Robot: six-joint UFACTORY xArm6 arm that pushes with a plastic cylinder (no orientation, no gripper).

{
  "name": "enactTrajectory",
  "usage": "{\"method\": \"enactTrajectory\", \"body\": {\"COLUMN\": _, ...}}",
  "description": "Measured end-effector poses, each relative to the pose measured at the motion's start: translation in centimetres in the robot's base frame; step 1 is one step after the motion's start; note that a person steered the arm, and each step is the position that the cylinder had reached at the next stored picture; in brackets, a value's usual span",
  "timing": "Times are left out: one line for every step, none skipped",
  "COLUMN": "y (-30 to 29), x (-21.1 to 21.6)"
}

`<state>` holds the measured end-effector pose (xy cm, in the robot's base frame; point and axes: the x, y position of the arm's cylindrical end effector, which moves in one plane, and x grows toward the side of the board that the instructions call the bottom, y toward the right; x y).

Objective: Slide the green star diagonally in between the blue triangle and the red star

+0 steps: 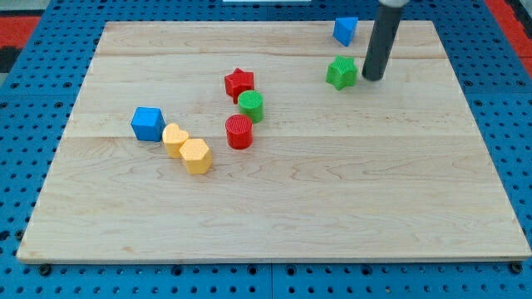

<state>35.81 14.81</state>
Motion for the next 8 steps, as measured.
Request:
{"method": "enactTrajectory", "body": {"y": -3.7, "x": -1.4}}
{"method": "enactTrajectory", "body": {"y": 0.1, "x": 0.5}}
{"method": "enactTrajectory", "body": {"y": 2.8, "x": -1.5}}
{"method": "enactTrajectory", "body": {"y": -0.7, "x": -1.7}}
{"method": "enactTrajectory", "body": {"y": 4.6, "x": -0.7}}
{"method": "enactTrajectory", "body": {"y": 5.4, "x": -1.5}}
{"method": "enactTrajectory", "body": {"y": 0.6, "x": -2.8}}
{"method": "enactTrajectory", "body": {"y": -6.0, "x": -3.0}}
